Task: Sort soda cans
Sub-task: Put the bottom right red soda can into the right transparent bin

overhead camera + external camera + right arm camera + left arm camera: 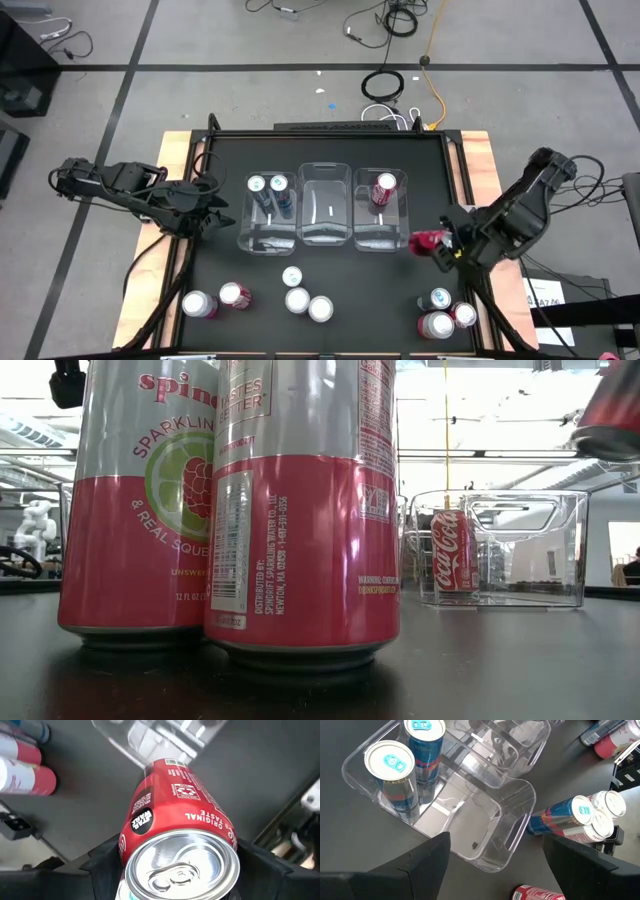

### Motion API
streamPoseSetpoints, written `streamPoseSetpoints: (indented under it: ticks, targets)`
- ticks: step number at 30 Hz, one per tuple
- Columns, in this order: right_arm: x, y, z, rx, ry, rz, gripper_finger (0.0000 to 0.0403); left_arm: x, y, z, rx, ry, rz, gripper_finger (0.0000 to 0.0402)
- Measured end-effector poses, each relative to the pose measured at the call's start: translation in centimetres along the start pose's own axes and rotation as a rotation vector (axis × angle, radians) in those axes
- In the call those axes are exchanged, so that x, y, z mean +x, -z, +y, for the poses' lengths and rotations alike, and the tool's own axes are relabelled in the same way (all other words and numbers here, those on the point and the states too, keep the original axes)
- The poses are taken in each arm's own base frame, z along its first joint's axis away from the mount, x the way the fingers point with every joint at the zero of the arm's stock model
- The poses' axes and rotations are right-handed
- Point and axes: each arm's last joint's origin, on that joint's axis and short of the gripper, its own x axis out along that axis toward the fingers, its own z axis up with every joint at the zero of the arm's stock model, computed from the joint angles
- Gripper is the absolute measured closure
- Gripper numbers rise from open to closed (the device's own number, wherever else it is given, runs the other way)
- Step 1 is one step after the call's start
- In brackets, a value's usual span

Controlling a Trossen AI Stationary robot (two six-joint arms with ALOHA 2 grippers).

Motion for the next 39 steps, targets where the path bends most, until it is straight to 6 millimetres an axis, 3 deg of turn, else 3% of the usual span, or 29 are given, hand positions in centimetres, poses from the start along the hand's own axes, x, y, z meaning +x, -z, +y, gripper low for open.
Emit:
streamPoseSetpoints:
  ticks: [6, 11, 25, 39]
  targets:
    - [0.5, -2.8, 0.9, -0.027, -0.042, -0.071, 0.0113, 0.0, 0.0, 0.0, 0.000, 0.000, 0.000, 0.0077]
    - [2.1, -5.5, 1.9, -0.072, 0.004, -0.083, 0.0113, 0.0, 0.0, 0.0, 0.000, 0.000, 0.000, 0.0077]
    - [10.5, -13.8, 4.5, -0.249, 0.116, 0.075, 0.0112, 0.0, 0.0, 0.0, 0.000, 0.000, 0.000, 0.0077]
    - [16.1, -18.6, 3.7, -0.052, 0.202, 0.120, 0.0112, 0.0, 0.0, 0.0, 0.000, 0.000, 0.000, 0.0077]
